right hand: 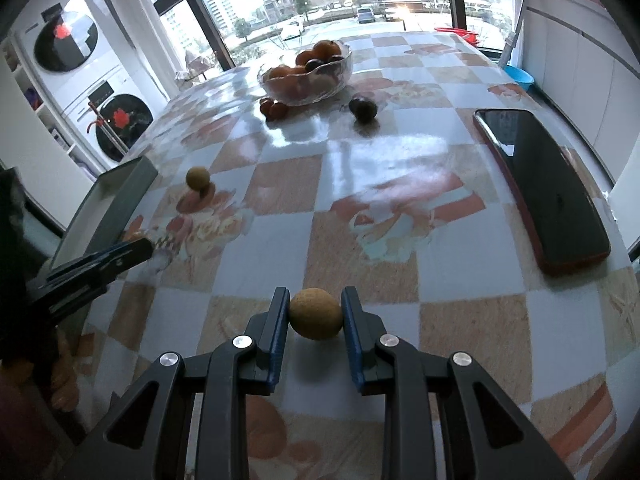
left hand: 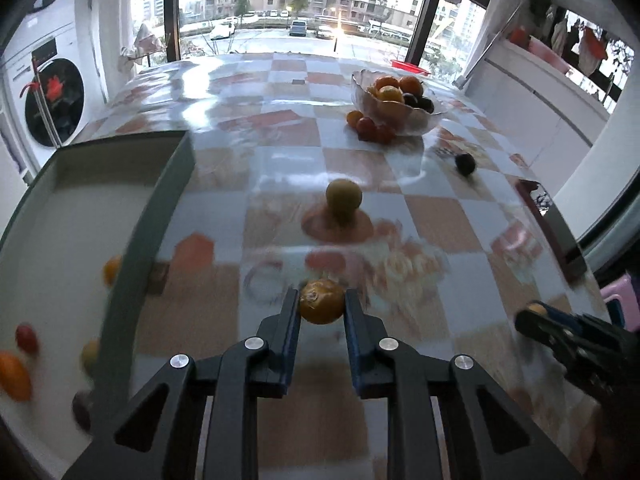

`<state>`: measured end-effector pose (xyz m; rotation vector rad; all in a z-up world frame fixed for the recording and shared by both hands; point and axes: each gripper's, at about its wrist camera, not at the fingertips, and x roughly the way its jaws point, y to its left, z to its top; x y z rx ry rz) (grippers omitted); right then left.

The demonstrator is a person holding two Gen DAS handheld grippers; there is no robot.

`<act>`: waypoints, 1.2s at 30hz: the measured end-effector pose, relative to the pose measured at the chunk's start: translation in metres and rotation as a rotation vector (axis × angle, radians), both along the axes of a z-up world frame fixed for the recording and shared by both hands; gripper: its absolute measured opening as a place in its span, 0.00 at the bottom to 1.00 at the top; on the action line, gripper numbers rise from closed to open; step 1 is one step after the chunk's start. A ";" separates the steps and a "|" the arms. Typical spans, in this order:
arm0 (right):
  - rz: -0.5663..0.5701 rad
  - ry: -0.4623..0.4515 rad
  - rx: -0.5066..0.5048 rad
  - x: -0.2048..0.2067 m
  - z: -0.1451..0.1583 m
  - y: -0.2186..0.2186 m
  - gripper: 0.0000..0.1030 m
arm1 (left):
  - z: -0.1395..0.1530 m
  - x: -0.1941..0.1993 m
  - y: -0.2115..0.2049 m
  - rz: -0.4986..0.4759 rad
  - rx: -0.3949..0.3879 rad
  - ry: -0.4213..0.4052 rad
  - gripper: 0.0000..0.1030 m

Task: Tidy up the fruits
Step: 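Carry the kiwi and small orange over the grey tray and open both tools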

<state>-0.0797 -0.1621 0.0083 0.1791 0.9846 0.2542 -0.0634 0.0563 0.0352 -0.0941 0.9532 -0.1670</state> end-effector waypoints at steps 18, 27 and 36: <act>0.199 -0.043 -0.042 -0.028 0.049 0.107 0.28 | 0.047 -0.076 0.119 0.145 0.076 -0.142 0.22; 0.344 -0.050 -0.052 -0.026 0.064 0.188 0.28 | 0.034 -0.077 0.151 0.237 0.081 -0.142 0.22; 0.421 -0.010 -0.024 0.000 0.061 0.257 0.28 | 0.024 -0.067 0.170 0.292 0.092 -0.130 0.22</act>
